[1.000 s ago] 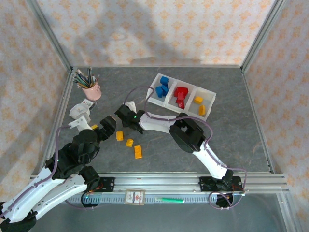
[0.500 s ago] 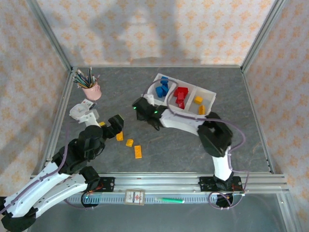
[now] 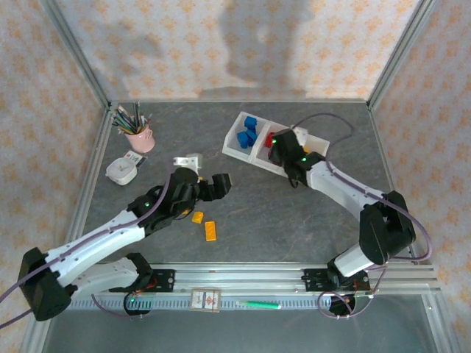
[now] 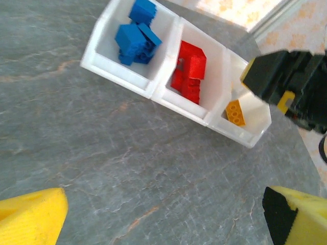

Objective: Sort the legos into containers by color
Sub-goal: Place the lego in the container.

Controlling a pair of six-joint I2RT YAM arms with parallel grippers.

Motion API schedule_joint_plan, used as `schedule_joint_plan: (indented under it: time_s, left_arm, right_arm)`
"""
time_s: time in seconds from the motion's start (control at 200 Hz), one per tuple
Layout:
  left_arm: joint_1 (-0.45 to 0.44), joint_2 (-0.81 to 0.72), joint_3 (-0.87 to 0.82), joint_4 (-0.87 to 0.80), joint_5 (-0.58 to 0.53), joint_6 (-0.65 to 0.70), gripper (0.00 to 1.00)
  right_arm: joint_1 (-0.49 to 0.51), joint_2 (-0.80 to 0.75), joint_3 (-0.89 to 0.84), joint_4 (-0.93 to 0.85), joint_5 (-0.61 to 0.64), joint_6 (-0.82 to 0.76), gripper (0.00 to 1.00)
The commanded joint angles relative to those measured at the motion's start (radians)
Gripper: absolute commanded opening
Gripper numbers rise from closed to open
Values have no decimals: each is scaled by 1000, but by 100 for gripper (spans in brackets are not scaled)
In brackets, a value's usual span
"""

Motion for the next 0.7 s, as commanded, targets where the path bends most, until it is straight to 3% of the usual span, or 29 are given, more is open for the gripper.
schedule_joint_plan:
  time_s: [0.0,0.25,0.34,0.521,0.696]
  left_arm:
    - [6,50,52,99,80,49,99]
    - [7,83,45,144,91,44,99]
    - [7,65,37,130,71,48,99]
    - [8,17,12,126,34,49,99]
    - [14,-8,4,125,17,42,99]
  right_arm:
    - [-64,33,11,-1,4,-42,67]
    - [-157,169,84,23,-12,-57,68]
    - [-164,190,107,18,-9,-62,74]
    - [-165,176,122,6,6,-68,82]
    - [-144,125,112,8,-51,-76,83]
